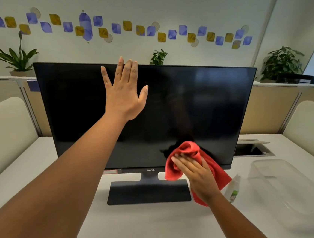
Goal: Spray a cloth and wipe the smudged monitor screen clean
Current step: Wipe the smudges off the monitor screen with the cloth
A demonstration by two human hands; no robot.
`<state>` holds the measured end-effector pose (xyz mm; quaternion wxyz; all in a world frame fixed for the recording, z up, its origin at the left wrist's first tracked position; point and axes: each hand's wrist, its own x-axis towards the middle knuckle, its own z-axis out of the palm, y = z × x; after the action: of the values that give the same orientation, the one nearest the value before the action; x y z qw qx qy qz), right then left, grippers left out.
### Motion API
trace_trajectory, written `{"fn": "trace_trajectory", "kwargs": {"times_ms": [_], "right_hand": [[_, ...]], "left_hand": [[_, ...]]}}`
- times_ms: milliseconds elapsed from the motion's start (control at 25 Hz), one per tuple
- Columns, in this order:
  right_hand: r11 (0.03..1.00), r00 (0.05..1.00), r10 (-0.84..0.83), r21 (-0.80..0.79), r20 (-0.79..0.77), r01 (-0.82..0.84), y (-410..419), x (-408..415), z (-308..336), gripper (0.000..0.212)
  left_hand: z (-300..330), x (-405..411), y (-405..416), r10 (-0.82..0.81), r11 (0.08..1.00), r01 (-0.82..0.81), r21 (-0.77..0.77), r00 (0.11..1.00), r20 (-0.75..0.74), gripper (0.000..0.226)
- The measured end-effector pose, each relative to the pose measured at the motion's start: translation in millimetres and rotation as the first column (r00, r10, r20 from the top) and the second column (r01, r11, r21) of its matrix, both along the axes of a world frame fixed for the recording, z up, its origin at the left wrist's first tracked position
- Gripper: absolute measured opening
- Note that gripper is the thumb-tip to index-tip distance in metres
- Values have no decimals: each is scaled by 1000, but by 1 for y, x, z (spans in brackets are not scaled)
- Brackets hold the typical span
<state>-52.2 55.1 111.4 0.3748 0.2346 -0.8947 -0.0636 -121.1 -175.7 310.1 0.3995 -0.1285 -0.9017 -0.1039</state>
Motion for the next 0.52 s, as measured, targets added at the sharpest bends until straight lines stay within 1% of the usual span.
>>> {"fn": "trace_trajectory", "kwargs": {"times_ms": [40,80,120,200,280,360,440,520], "right_hand": [[993,997,6,-114,-76,-15,-9,-5,9,65],[981,988,16,-187,-152,-45,-20,-12,19,58],[974,977,28,-212,-210,-74,-33,-20,30,53],[982,968,67,-155,-243,-107,-58,-34,47,50],[994,975,92,-35,-202,-101,-78,-47,49,50],[996,984,76,51,-162,-69,-89,-57,44,49],[996,980,70,74,-188,-57,-88,-65,45,48],[997,971,68,61,-229,-56,-86,-71,51,49]], "left_hand": [[1,0,2,-1,1000,1,12,1000,-9,62],[2,0,3,-1,1000,1,19,1000,-20,61],[3,0,4,2,1000,-2,17,1000,-31,59],[3,1,4,12,1000,-12,-8,999,-47,58],[2,1,1,25,999,-27,-36,998,-60,58],[1,-1,1,23,999,-26,-41,997,-68,58],[0,-3,2,-9,1000,9,-11,998,-61,58],[0,-4,4,-54,998,56,38,997,-54,57]]}}
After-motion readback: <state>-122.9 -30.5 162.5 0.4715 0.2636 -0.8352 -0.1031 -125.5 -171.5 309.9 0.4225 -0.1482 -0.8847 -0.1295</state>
